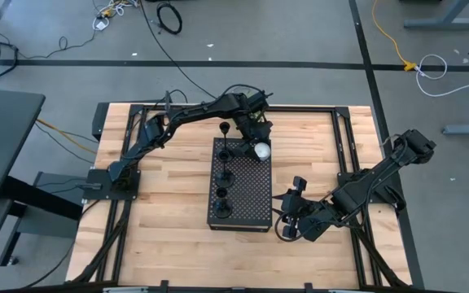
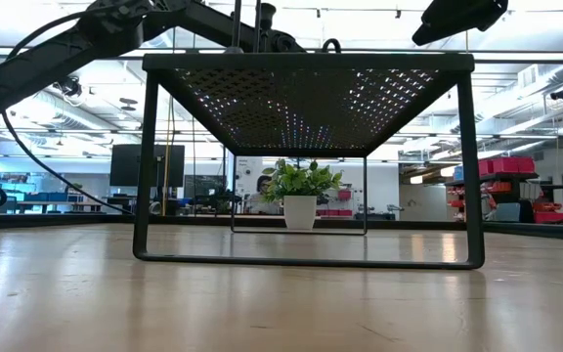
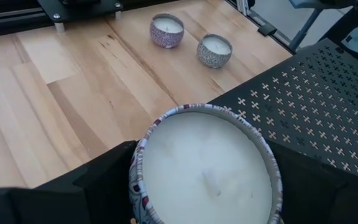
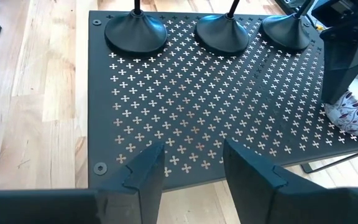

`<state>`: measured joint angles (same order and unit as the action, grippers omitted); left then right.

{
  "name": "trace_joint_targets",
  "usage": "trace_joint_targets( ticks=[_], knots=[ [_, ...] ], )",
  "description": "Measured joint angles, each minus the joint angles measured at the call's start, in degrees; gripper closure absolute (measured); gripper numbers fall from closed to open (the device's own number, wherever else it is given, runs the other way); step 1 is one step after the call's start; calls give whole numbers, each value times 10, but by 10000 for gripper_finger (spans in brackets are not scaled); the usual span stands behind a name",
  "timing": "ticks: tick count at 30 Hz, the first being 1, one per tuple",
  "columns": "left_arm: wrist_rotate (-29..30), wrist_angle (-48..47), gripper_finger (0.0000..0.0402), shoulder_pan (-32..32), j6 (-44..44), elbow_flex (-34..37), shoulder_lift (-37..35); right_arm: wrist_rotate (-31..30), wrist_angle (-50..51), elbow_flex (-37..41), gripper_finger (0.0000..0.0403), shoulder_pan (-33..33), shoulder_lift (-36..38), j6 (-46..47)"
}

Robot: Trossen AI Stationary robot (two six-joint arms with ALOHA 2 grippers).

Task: Pick & Place candle stick holders
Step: Put the white scented candle on the shelf

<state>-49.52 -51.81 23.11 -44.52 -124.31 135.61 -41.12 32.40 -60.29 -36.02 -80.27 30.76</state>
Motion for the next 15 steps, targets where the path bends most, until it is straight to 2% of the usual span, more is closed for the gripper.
trace_joint_targets(
  ticks=[15],
  knots=[
    [2, 2, 74, 3, 18, 0, 0, 0, -1, 0, 239, 0, 0, 0]
  ],
)
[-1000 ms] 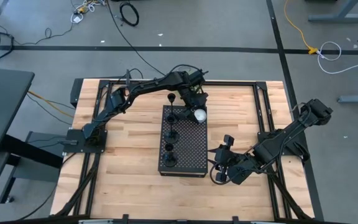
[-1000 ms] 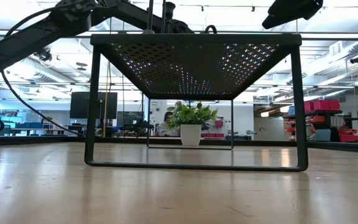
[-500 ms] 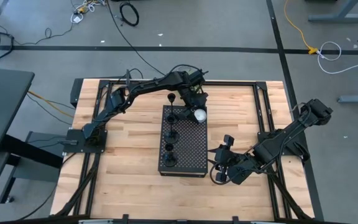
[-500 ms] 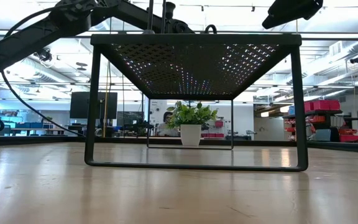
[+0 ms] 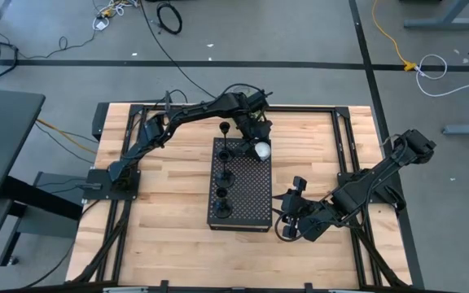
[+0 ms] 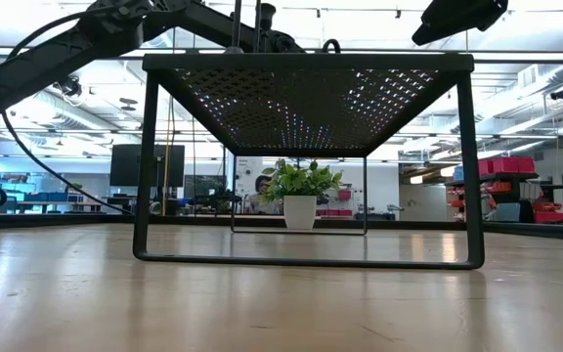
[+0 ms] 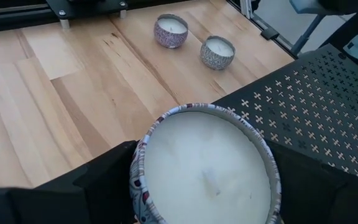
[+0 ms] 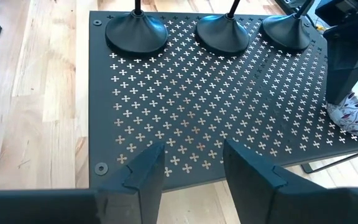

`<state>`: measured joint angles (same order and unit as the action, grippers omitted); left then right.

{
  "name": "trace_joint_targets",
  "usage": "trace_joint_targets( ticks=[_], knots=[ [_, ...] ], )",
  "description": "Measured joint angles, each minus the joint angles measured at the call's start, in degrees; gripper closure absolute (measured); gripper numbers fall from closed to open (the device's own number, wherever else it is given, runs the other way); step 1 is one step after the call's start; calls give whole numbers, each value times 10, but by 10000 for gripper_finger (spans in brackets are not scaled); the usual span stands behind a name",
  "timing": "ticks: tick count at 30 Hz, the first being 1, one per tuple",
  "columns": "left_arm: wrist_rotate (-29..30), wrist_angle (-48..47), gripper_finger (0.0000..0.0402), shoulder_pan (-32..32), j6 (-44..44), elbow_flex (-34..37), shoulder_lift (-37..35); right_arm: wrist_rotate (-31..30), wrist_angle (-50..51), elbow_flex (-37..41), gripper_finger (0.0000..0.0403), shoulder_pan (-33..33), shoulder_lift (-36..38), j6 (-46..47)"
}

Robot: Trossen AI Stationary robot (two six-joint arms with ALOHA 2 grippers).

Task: Pick & Place candle stick holders
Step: Put the white scented candle on the shelf, then put the pink scented candle on the shelf aligned with the other scented candle

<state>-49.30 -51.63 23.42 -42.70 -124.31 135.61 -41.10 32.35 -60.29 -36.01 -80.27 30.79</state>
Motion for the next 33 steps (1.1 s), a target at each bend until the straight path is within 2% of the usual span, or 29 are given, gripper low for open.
trace_joint_targets(
  ticks=[6, 14, 25, 33],
  knots=[
    [0, -2, 65, 0, 0, 0, 0, 0, 0, 0, 239, 0, 0, 0],
    [0, -6, 7, -2, 0, 0, 0, 0, 0, 0, 239, 0, 0, 0],
    [28, -19, 4, -2, 3, -32, -2, 0, 0, 0, 239, 0, 0, 0],
    [28, -48, 3, -5, 7, -69, -2, 0, 1, 0, 239, 0, 0, 0]
  ],
)
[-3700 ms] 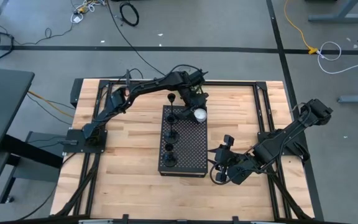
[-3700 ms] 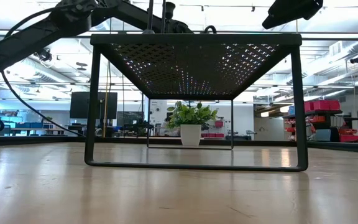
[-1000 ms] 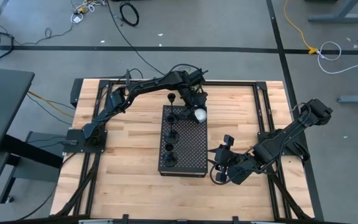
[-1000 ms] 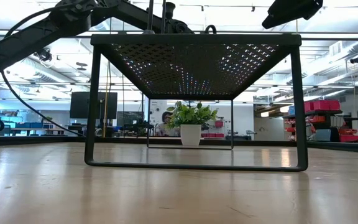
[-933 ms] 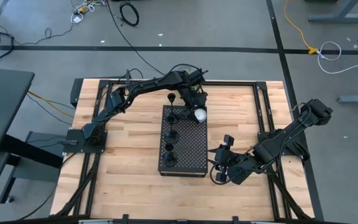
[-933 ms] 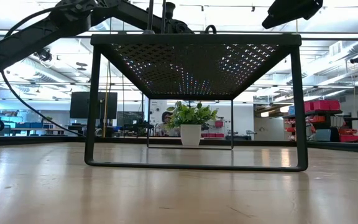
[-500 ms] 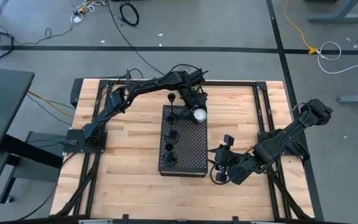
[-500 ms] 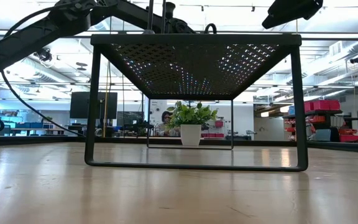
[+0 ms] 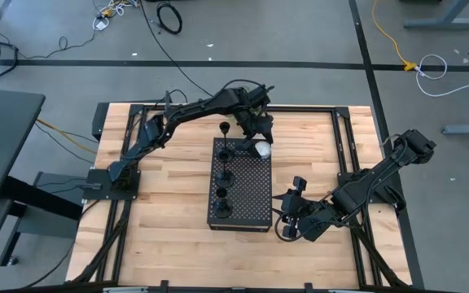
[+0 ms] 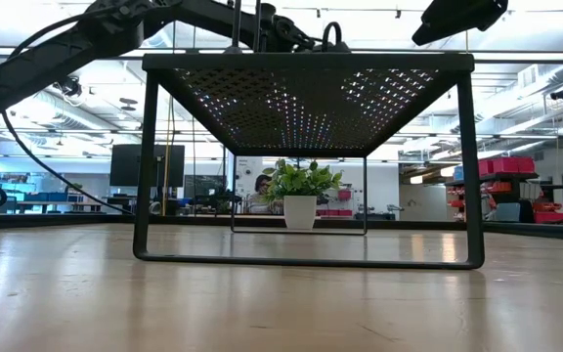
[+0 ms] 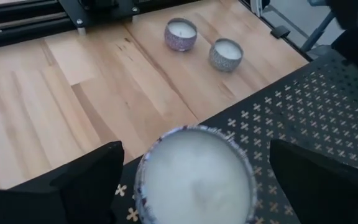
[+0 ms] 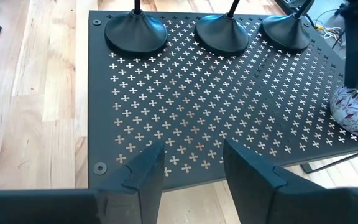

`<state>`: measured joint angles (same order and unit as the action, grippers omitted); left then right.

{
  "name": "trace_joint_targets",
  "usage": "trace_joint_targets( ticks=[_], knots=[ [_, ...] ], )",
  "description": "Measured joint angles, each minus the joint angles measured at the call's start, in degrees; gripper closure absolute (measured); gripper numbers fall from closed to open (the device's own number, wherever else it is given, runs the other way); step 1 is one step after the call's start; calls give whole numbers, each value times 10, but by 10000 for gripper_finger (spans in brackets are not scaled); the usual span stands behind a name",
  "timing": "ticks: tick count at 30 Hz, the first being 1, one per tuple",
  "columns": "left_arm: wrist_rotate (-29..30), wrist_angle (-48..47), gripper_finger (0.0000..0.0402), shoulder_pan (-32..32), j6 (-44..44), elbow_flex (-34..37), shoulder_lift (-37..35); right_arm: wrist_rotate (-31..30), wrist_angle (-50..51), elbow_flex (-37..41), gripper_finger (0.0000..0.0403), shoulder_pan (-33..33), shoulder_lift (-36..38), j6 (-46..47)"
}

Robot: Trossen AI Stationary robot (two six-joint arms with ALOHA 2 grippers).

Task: Pick & Place candle stick holders
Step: Put the pink scented candle on the shelf aligned with the other scented candle

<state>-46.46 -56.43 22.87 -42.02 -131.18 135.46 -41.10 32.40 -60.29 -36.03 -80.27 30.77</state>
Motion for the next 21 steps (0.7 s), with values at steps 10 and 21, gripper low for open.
trace_joint_targets(
  ticks=[10, 21],
  knots=[
    [24, -16, 3, 0, 23, -38, -1, 0, 0, 0, 239, 0, 0, -1],
    [66, 42, 3, 2, 60, -38, -51, 0, -2, 0, 239, 0, 0, -2]
  ],
)
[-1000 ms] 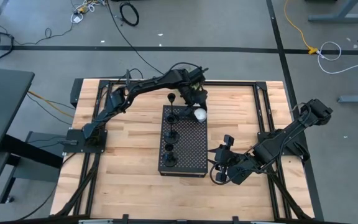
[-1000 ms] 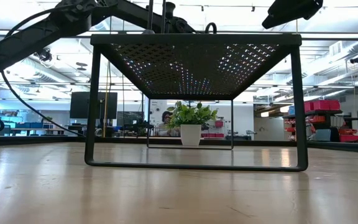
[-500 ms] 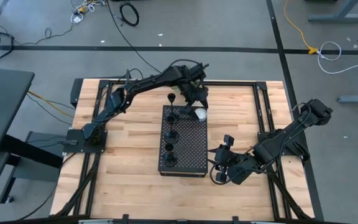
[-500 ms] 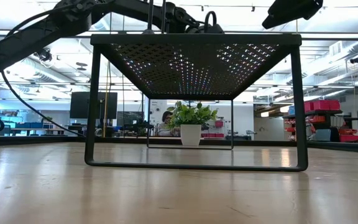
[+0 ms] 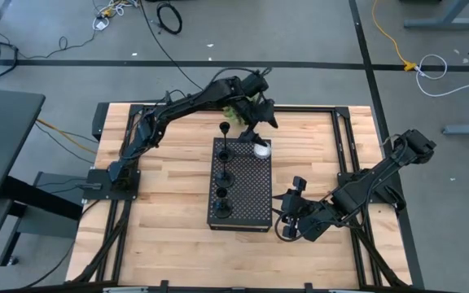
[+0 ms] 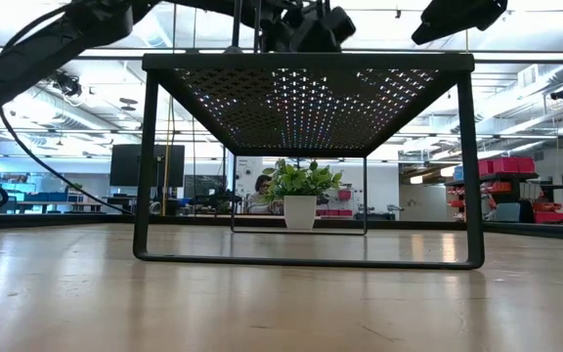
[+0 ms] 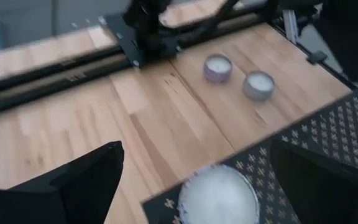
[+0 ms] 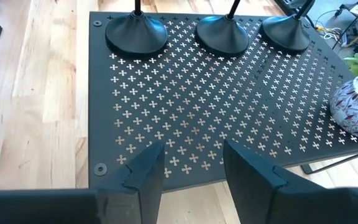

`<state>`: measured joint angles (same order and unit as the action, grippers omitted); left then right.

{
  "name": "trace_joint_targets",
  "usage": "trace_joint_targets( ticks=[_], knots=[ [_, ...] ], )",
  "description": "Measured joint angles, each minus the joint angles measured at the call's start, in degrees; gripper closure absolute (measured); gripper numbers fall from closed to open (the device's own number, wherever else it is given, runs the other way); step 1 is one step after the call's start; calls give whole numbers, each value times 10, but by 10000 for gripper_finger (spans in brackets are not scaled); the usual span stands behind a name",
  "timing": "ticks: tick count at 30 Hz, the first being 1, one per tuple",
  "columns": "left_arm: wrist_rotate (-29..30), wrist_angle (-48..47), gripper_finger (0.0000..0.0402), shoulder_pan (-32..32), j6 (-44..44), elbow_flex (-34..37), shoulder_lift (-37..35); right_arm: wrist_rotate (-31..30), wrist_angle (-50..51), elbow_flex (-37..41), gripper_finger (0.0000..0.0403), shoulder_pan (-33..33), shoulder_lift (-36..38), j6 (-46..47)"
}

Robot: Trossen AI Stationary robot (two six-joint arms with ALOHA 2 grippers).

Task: Pick & Place candle stick holders
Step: Put the pink scented candle on the shelf aligned with the other scented candle

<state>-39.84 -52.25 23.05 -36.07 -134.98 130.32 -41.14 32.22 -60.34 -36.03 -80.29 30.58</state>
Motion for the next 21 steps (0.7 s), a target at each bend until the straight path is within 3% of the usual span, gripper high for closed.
trace_joint_targets(
  ticks=[16, 21],
  knots=[
    [31, 96, 3, -16, 119, 0, -103, 0, 1, 0, 239, 0, 0, 0],
    [88, 116, 3, -30, 159, 0, -153, 0, 0, 0, 239, 0, 0, 0]
  ],
)
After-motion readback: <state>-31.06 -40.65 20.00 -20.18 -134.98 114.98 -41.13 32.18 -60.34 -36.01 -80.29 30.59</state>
